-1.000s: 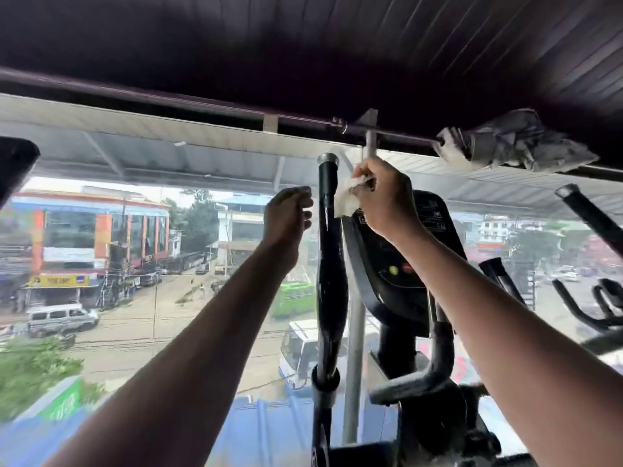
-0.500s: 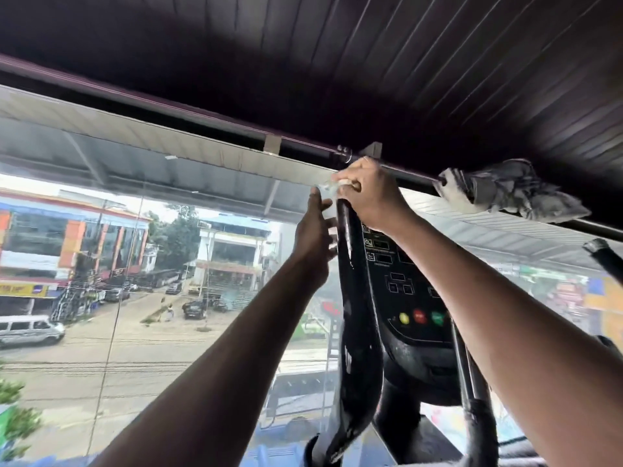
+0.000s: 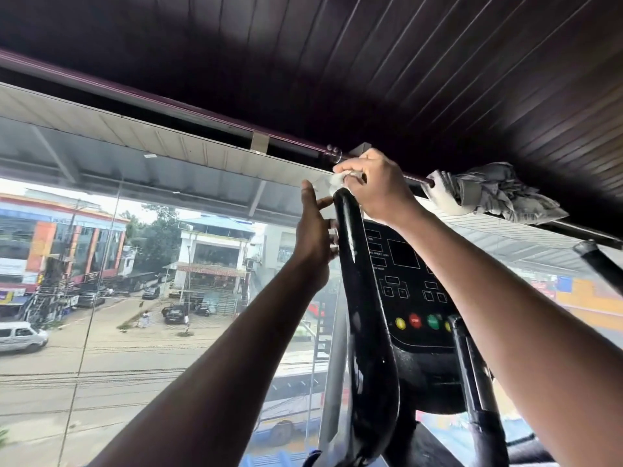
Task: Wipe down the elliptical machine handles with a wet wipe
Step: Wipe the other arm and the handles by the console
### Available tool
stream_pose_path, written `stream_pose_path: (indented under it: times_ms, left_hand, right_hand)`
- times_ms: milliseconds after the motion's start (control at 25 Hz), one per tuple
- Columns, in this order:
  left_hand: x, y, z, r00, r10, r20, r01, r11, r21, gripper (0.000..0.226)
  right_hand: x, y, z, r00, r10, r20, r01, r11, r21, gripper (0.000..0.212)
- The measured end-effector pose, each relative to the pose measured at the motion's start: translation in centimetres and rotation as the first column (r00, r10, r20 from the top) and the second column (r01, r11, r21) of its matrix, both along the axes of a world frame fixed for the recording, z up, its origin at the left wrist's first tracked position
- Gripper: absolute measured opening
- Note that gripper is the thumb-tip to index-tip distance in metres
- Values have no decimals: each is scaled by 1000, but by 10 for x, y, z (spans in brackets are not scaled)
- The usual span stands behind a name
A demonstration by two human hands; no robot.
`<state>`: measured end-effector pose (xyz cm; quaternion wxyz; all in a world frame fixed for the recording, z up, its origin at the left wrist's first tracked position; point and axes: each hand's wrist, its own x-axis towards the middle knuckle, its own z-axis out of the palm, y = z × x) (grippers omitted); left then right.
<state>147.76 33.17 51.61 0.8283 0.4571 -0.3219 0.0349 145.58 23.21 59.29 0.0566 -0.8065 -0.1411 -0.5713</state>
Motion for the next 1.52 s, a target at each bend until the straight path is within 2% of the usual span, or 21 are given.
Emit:
stream_pose_path:
  times_ms: [160,200,320,360,480,520,560,600,640,720,760,840,920,960,1040,1120,1160,1240,1320,1400,1520]
  left_hand:
    - [6,4,1,999,-6,35,6,1000,15,63]
    - [6,3,1,999,-1,41,1,1000,11,62]
    - [4,0,2,999,18,36,-18,1000,9,66]
    - [3,1,2,999,20,39,-21,1000,16,67]
    - [1,6,2,998,21,62,-24,999,43,66]
    - [2,7,2,997,19,70,-23,999,49,67]
    - [3,7,2,998,16,69,-20,998,56,70]
    - [3,6,2,998,13,65,-17,998,62,74]
    - [4,6,2,998,14,62,-18,998,65,76]
    - [6,7,1,999,8,53,-12,998,67,76]
    - [7,8,1,999,1,50,-4,998,64,76]
    - [7,8,1,998,-11,54,8,999,54,71]
    - [5,5,1,998,-8,54,7,1000,27,63]
    - [3,2,0,999,-8,48,7,1000,17,61]
    - [3,0,-1,999,-11,31,11,1000,-3,60]
    - [2,1,-1,999,-14,29,14,1000,-1,63]
    - [2,2,-2,999,-16,40,16,1000,3,65]
    - [0,3,-1,999,-12,50,12,1000,-11,61]
    - [-4,4,-2,999,-2,38,2,1000,-14,57]
    - [-2,6,-5,999,-12,34,12,1000,3,63]
    - [-1,14,-8,999,-44,31,43,999,27,74]
  right_hand:
    - [-17,-5,-13,980,31,-199,-55,992,-116,12]
    - [-14,-4,-11,984,36,-175,-55,993,-109,12]
    - [6,-2,8,1000,-2,25,2,1000,21,19]
    - [10,0,11,1000,-8,22,7,999,32,20]
    - [8,2,4,993,-19,-120,5,993,-114,17]
    - [7,3,2,992,-17,-121,3,993,-119,18]
    - [10,0,3,997,5,-81,-9,999,-50,20]
    - [12,-2,4,998,59,-23,-57,994,88,22]
    - [14,-2,2,989,143,24,-144,955,260,22]
    - [19,-6,-17,936,338,99,-332,751,570,18]
    - [21,-9,-29,905,407,123,-379,644,665,16]
    - [25,-12,-48,836,538,109,-412,483,773,7]
    - [21,-8,-46,810,572,131,-427,421,800,7]
    - [18,-4,-39,853,505,128,-406,490,771,14]
    - [5,8,-36,949,296,105,-297,735,610,17]
    - [-7,12,-46,987,131,96,-155,935,319,14]
    - [-12,13,-51,995,67,78,-80,980,180,14]
    - [-12,14,-41,998,-5,70,-2,995,98,17]
    - [-10,15,-27,998,-11,54,1,984,180,22]
    - [-12,16,-33,999,-31,12,28,986,165,19]
    - [-35,22,-65,998,-46,-45,43,996,-72,11]
